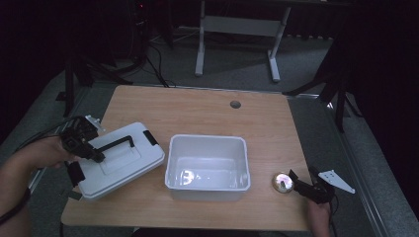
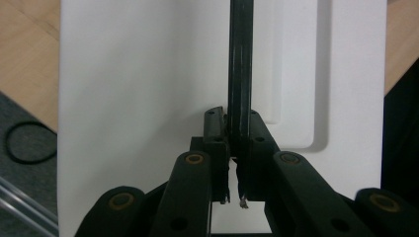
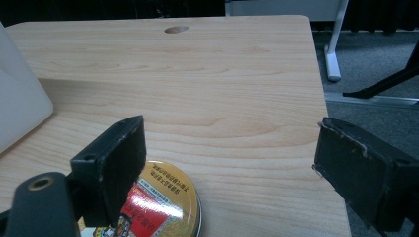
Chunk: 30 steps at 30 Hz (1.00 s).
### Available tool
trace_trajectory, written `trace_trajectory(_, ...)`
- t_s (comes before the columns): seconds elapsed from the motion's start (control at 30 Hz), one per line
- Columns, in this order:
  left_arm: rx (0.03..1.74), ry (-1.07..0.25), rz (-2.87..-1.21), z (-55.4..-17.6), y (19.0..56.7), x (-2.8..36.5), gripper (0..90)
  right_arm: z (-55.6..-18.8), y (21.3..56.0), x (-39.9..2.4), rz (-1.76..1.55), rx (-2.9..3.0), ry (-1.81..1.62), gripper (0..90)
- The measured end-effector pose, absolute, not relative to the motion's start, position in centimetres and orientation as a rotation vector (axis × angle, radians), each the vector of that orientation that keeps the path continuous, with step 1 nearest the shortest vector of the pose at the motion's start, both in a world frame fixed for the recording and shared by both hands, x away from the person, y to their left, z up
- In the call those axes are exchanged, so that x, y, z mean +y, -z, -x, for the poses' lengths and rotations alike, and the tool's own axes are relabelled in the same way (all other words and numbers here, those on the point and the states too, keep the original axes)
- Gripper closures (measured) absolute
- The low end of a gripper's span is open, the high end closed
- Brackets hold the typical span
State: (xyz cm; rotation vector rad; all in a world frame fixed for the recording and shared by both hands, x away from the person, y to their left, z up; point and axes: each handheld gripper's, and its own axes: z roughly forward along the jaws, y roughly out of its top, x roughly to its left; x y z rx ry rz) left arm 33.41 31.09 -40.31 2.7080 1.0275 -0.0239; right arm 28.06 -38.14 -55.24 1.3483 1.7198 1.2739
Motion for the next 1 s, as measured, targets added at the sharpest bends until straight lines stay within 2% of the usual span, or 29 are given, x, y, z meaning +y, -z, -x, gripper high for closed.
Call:
trace_trajectory(0.5,1.055,0.059,-2.671,-35.7,46.8,29.7,83.1,-28.0,55.2,-38.2,-1.345,1.72,-1.279,12.2)
trace_trajectory(0.83,1.07,0.109,-2.694,-36.0,49.5,29.5,82.9,-28.1,55.2,-38.2,-1.344,1.721,-1.277,12.2)
trace_trajectory(1.0,1.049,0.095,-2.69,-36.0,49.4,29.7,82.0,-28.1,55.2,-38.2,-1.348,1.722,-1.279,12.1)
